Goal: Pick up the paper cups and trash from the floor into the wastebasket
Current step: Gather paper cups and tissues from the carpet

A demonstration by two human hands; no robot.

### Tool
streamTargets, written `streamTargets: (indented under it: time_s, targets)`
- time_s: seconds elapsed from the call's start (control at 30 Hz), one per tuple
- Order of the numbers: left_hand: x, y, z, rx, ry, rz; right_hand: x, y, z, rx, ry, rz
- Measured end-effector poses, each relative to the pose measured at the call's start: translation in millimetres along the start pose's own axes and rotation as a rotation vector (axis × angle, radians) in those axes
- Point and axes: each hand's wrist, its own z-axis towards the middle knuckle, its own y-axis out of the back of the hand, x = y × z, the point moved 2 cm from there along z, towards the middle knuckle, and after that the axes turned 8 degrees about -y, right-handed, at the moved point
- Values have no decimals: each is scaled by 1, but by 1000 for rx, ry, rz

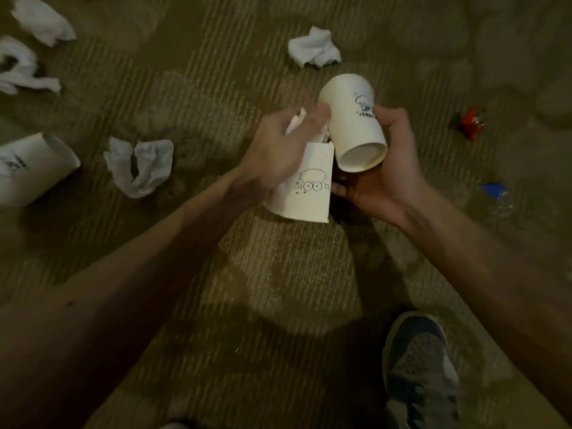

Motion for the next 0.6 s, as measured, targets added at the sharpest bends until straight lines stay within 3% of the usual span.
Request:
streamTargets:
  time_s: [0.17,0.3,0.43,0.6]
  targets:
    - [-6,16,-45,113,29,-107,-27,-27,-30,68,46,-3]
    - [-19,19,-66,51,-25,55,-36,-34,-73,11,130,-38]
    - [-61,-13,-74,92,-124,110,-29,-35,-146,-10,213,-62]
    - [-131,-93,-89,196,-175,-70,-6,-24,-244,-313,358,-286]
